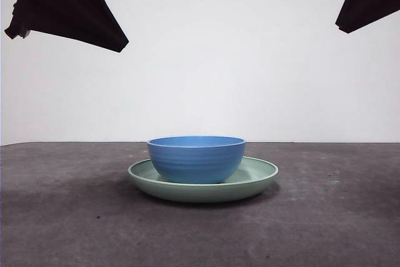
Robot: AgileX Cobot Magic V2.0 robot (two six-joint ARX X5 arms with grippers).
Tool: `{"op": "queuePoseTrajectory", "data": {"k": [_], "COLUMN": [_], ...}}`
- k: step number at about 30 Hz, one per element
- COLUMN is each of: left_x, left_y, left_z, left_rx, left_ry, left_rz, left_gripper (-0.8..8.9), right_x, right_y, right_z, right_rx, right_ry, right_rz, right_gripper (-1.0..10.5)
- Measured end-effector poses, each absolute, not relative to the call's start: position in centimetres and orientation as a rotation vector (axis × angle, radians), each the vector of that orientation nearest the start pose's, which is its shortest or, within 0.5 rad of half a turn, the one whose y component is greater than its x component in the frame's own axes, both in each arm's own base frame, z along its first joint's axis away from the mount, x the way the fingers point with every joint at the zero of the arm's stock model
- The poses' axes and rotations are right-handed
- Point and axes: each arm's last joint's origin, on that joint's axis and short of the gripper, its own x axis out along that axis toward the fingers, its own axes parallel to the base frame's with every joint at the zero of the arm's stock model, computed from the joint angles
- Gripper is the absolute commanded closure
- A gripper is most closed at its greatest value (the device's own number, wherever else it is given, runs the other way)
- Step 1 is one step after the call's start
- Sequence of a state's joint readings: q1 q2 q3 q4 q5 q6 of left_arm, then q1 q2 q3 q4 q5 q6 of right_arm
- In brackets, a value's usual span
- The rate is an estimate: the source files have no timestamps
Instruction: Pick up the blue bowl, put it on the green plate, put it on desk
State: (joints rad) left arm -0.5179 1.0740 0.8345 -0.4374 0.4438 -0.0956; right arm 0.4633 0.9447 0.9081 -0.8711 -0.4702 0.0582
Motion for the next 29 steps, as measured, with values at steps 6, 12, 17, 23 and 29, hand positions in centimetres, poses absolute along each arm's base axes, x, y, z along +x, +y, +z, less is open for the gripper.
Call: {"op": "queuePoseTrajectory", "data": {"k": [6, 12, 17, 23, 29], "left_x": [18.5, 18.5, 18.5, 18.1, 16.3], "left_y": [-12.0, -12.0, -12.0, -11.4, -7.7], "left_z": [27.7, 27.7, 27.7, 28.4, 32.0], "left_rx": [-0.059, -0.058, -0.059, -0.046, 0.039], "left_ry": [0.745, 0.745, 0.745, 0.701, 0.391], "left_rz": [-0.889, -0.889, -0.889, -0.888, -0.784], "left_gripper": [8.03, 8.03, 8.03, 8.03, 8.03], "right_x": [14.6, 14.6, 14.6, 14.6, 14.6], "right_y": [8.8, 8.8, 8.8, 8.8, 8.8], "right_z": [29.5, 29.5, 29.5, 29.5, 29.5], "right_rx": [0.051, 0.051, 0.051, 0.051, 0.051], "right_ry": [0.963, 0.963, 0.963, 0.963, 0.963], "right_rz": [0.84, 0.84, 0.84, 0.84, 0.841], "right_gripper": [9.4, 9.4, 9.4, 9.4, 9.4]}}
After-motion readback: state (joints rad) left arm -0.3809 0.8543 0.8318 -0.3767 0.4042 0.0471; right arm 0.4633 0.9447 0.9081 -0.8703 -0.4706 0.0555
